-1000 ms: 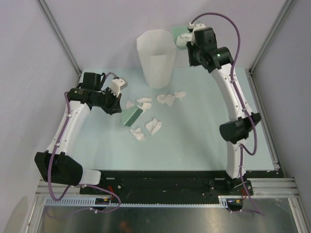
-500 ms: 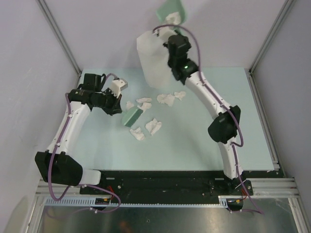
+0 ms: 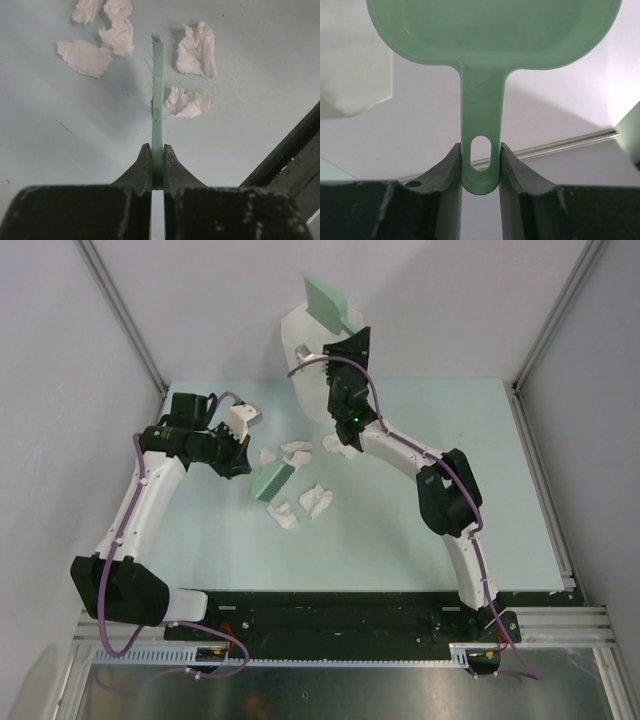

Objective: Sweep away the paper scraps from the table

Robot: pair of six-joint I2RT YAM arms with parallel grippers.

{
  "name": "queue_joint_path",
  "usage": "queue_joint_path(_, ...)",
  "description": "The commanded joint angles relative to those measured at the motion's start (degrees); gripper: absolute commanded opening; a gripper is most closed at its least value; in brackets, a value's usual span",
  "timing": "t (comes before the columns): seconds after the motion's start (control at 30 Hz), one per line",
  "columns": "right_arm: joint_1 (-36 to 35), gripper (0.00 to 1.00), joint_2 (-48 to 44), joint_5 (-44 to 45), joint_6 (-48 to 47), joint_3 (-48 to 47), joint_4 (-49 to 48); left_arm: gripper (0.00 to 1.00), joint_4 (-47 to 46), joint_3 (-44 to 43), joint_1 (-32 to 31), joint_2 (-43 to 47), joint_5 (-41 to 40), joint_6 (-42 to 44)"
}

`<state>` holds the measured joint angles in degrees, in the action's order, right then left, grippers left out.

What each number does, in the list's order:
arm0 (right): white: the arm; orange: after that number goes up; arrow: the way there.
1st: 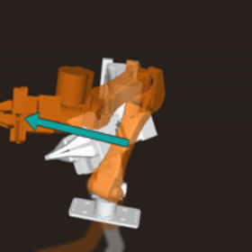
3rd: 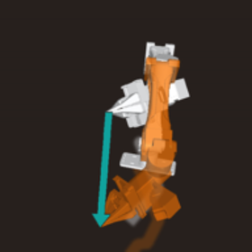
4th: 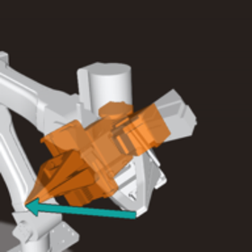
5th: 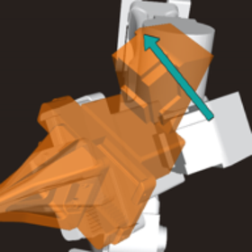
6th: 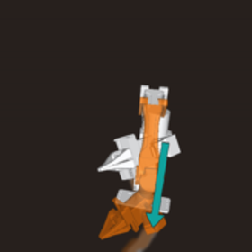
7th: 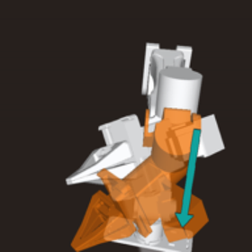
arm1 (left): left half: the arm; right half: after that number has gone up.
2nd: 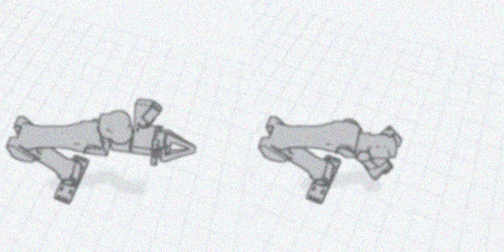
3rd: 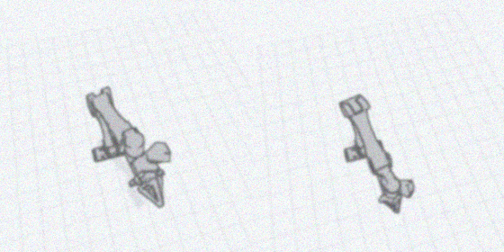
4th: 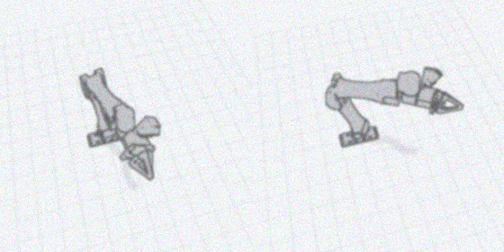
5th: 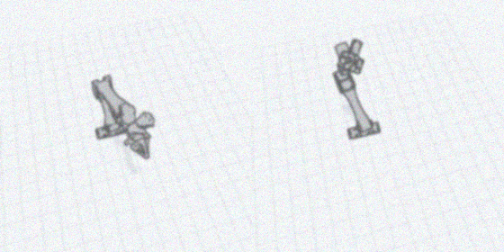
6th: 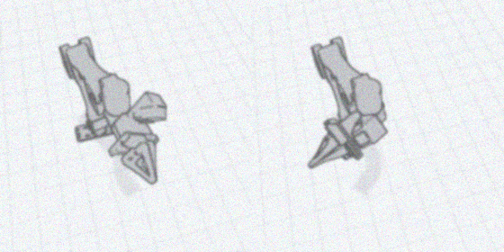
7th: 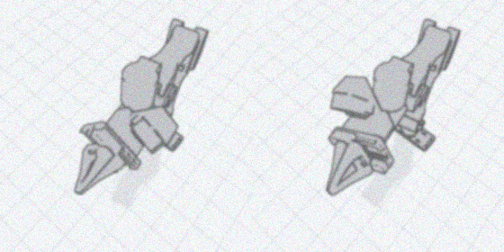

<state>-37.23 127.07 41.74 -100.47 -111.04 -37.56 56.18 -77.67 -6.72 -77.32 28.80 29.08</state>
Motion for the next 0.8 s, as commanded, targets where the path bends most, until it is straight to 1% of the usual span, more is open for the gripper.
queue_joint_path(0.0,0.5,0.0,-3.5,-3.0,-15.5,2.9,-12.1,0.0,-1.2,0.7,0.4,3.0,3.1,1.9)
queue_joint_path(0.17,0.4,0.0,-4.6,-2.1,-15.5,2.7,-13.0,0.0,-1.3,0.9,0.4,3.6,2.8,2.1)
queue_joint_path(0.27,0.6,0.0,-5.4,-1.6,-13.4,2.1,-12.5,0.0,-1.3,0.8,0.4,3.5,3.0,1.9)
queue_joint_path(0.4,0.1,0.0,-7.4,1.2,-4.2,-0.6,-8.8,0.0,-1.3,0.4,0.4,3.4,3.1,1.4)
queue_joint_path(0.43,-0.9,0.0,-9.4,2.9,2.7,-1.4,-8.1,0.0,-1.4,0.3,0.4,3.5,3.0,1.4)
queue_joint_path(0.47,-1.5,0.0,-10.8,4.0,6.6,-1.5,-5.2,0.0,-1.4,0.4,0.4,3.5,2.9,1.3)
queue_joint_path(0.5,-2.2,0.0,-12.4,5.7,15.5,-1.0,-2.4,0.0,-1.5,0.3,0.4,3.5,2.9,1.2)
queue_joint_path(0.53,-4.2,0.0,-16.6,6.2,19.9,0.6,0.6,0.0,-1.5,0.3,0.4,3.6,2.8,1.1)
queue_joint_path(0.57,-5.0,0.0,-18.7,6.3,24.3,2.0,7.3,0.0,-1.5,0.1,0.4,3.6,2.7,1.1)
queue_joint_path(0.6,-6.1,0.0,-21.1,6.0,29.8,3.1,11.5,0.0,-1.6,0.1,0.4,3.7,2.4,0.8)
queue_joint_path(0.63,-7.7,0.0,-24.9,5.6,39.6,4.2,16.1,0.0,-1.7,0.0,0.4,3.7,2.1,0.9)
queue_joint_path(0.67,-8.6,0.0,-27.0,5.3,45.8,4.6,25.0,0.0,-1.6,-0.1,0.4,3.7,2.1,0.5)
queue_joint_path(0.7,-9.3,0.0,-28.8,4.6,51.4,4.9,30.0,0.0,-1.7,-0.2,0.5,3.7,1.9,0.5)
queue_joint_path(0.73,-10.1,0.0,-30.6,2.8,62.6,6.5,35.2,0.0,-1.7,-0.4,0.5,3.7,1.8,0.4)
queue_joint_path(0.77,-12.0,0.0,-35.0,-2.6,66.9,7.8,45.2,0.0,-1.8,-0.6,0.6,3.6,1.6,0.1)
